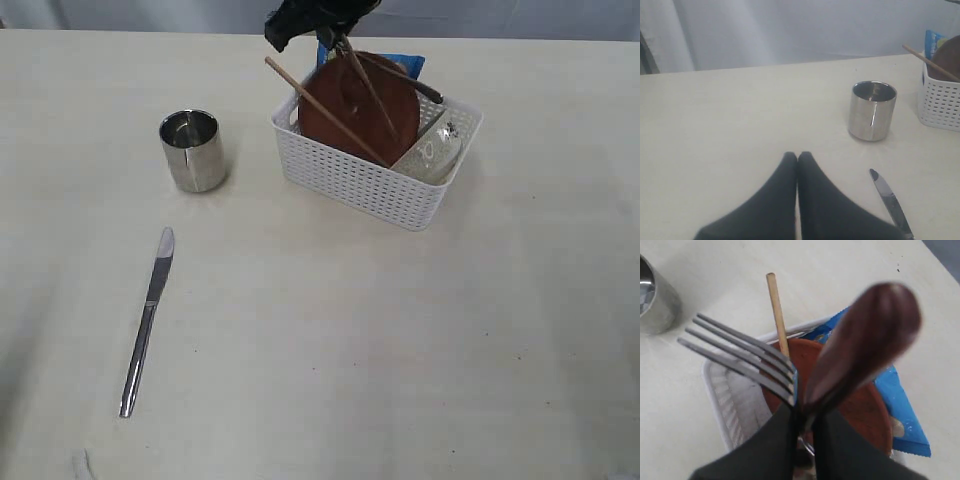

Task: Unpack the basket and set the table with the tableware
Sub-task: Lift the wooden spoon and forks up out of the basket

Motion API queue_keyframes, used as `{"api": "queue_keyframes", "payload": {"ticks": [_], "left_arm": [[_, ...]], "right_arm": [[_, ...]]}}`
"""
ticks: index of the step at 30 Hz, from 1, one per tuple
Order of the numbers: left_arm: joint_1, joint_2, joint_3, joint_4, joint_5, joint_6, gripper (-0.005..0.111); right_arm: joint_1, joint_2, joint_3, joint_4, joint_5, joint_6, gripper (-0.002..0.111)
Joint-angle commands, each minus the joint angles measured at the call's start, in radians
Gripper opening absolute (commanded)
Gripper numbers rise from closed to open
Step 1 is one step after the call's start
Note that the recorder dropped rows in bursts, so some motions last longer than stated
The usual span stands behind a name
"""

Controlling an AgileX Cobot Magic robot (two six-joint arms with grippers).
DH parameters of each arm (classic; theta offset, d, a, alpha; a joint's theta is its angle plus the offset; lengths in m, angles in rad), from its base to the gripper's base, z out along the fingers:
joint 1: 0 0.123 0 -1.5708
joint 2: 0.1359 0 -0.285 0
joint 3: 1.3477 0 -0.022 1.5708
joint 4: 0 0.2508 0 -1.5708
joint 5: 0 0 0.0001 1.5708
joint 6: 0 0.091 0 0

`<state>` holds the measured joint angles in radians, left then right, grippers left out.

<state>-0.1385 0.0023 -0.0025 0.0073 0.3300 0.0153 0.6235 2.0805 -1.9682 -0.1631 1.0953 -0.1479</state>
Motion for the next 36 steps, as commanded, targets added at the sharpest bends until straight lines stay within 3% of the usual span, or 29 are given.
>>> {"api": "queue_keyframes", "payload": {"ticks": [1,20,36], "left_arm": [[-0.008,-0.002,0.002,-0.002,-0.009,-0.004,0.000],[-0.008,-0.002,0.002,-0.002,-0.009,-0.004,0.000],[-0.008,-0.002,0.002,-0.002,-0.009,-0.004,0.000]], "right_arm": [[-0.003,-0.017,-0.007,0.085,-0.022,0.001,0.000],[-0.003,-0.017,-0.007,0.154,-0.191,-0.006,0.000],[-0.003,-0.104,-0.007,0.154,-0.159,-0.036,0.000]]}}
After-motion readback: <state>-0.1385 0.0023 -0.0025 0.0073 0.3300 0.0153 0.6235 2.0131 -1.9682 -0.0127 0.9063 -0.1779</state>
